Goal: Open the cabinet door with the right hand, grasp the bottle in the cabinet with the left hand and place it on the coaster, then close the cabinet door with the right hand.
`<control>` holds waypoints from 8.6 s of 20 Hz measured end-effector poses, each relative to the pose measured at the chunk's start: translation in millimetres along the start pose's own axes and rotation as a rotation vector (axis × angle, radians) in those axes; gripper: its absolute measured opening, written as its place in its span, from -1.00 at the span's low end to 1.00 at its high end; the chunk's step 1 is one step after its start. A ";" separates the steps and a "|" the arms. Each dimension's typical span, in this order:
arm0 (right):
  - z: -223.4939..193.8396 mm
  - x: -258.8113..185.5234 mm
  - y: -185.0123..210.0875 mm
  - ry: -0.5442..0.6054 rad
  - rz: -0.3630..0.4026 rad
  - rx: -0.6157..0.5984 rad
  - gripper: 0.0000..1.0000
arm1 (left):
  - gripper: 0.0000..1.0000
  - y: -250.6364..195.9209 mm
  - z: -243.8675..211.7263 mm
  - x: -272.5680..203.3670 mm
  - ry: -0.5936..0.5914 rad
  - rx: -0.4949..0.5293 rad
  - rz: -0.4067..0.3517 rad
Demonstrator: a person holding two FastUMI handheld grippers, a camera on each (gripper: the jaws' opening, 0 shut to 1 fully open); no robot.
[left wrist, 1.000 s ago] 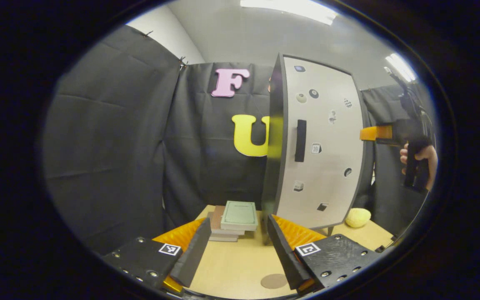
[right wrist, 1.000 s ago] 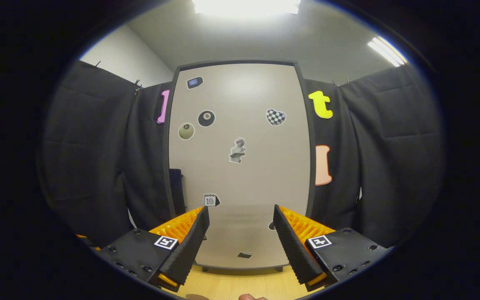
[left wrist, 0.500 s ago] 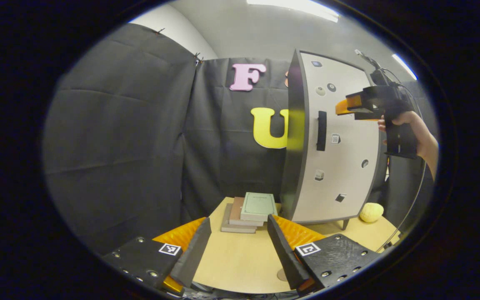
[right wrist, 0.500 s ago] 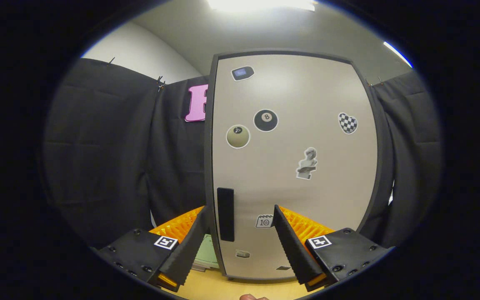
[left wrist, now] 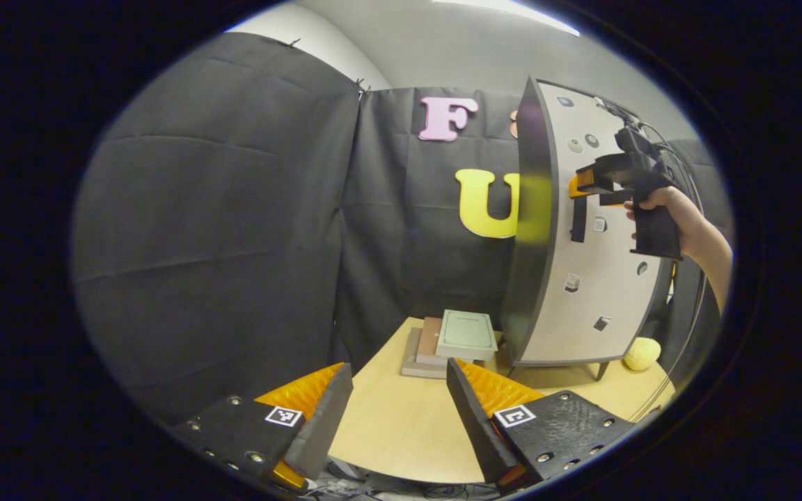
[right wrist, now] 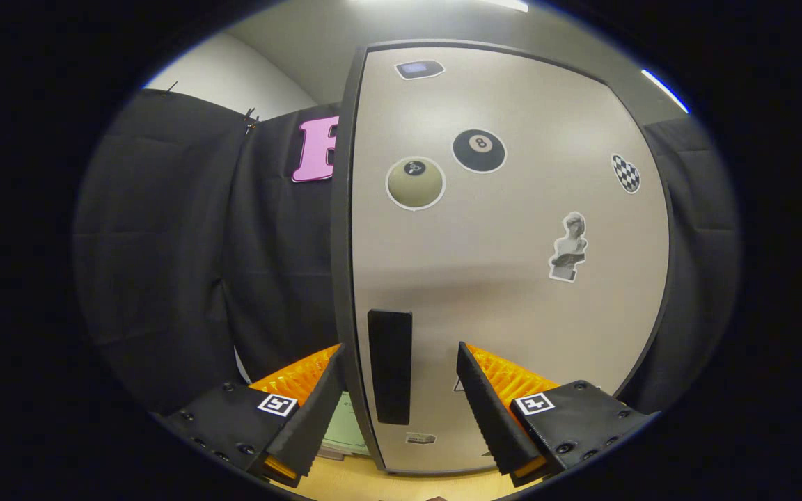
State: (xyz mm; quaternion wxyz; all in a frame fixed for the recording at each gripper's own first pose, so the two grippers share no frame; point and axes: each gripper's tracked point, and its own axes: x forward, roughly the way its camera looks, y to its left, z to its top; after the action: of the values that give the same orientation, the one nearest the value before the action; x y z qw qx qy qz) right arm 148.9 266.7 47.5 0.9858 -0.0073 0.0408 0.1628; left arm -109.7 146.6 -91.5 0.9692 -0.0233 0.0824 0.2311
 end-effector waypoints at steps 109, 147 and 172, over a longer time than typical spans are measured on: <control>-44.9 -231.2 -278.2 -0.005 -0.426 0.166 -0.55 | 0.67 -382.4 141.8 82.7 -0.167 0.062 -0.702; -86.3 -52.3 -403.7 0.122 -0.369 0.185 0.96 | 0.45 -544.5 125.6 288.6 -0.128 0.151 -0.629; -140.7 -136.8 -328.2 0.168 -0.311 0.275 0.96 | 0.45 -286.1 -119.8 82.1 -0.086 0.131 -0.441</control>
State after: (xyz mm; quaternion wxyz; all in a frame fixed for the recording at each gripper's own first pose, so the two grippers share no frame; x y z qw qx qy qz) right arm 114.3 -91.9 -81.1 0.9838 0.1075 0.1432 0.0007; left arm 73.9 -82.1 -221.5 0.9983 0.0322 0.0487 0.0088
